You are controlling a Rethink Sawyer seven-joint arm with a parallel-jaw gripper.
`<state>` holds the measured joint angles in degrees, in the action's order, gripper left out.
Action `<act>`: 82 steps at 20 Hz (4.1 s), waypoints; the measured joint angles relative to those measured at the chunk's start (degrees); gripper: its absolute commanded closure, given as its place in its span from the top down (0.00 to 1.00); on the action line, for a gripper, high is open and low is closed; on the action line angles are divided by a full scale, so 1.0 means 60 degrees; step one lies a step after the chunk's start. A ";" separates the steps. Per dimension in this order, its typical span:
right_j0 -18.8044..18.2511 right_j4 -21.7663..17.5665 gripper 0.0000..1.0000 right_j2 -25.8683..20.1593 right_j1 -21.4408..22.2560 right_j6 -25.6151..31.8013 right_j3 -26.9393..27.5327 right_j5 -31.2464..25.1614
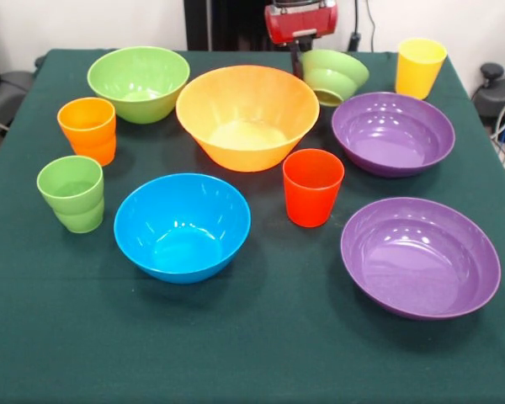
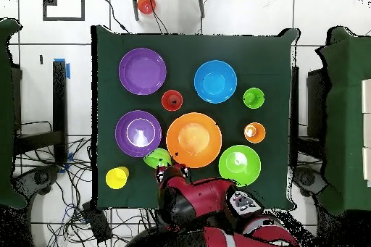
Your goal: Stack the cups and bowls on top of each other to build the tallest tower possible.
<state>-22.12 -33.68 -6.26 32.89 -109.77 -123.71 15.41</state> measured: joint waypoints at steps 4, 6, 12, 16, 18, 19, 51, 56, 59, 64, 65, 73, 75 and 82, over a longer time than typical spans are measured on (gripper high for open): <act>-0.0231 -0.0002 0.00 -0.0258 0.0185 0.0000 -0.0003 -0.0002; -0.0374 -0.0001 0.00 -0.0420 0.0324 0.0000 -0.0013 -0.0002; -0.0830 -0.0004 0.00 -0.0979 0.0935 0.0000 -0.0116 -0.0135; -0.0823 -0.0006 0.00 -0.0998 0.1097 0.0000 -0.0120 -0.0147; -0.0825 -0.0006 0.00 -0.0997 0.1140 0.0000 -0.0120 -0.0149; -0.0825 -0.0006 0.00 -0.0997 0.1144 0.0000 -0.0121 -0.0149; -0.1865 0.0349 0.00 -0.2855 0.1147 0.0000 0.0867 -0.5421; -0.1831 0.0378 0.00 -0.2942 0.0966 0.0000 0.1595 -0.7517; -0.1804 0.0377 0.00 -0.3010 0.0714 0.0000 0.2221 -0.8618; -0.1682 0.0370 0.00 -0.3032 0.0416 0.0000 0.2972 -0.9733; -0.1675 0.0370 0.00 -0.3042 0.0383 0.0000 0.3042 -0.9814; -0.1698 0.0468 0.00 -0.3178 0.0122 0.0000 0.3419 -0.9988; -0.1697 0.0644 0.00 -0.3197 0.0080 0.0000 0.3499 -1.0076; -0.1572 0.1424 0.00 -0.3233 -0.0179 0.0000 0.3965 -1.1212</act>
<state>-31.55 -25.14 -25.66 31.82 -109.77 -99.92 -51.86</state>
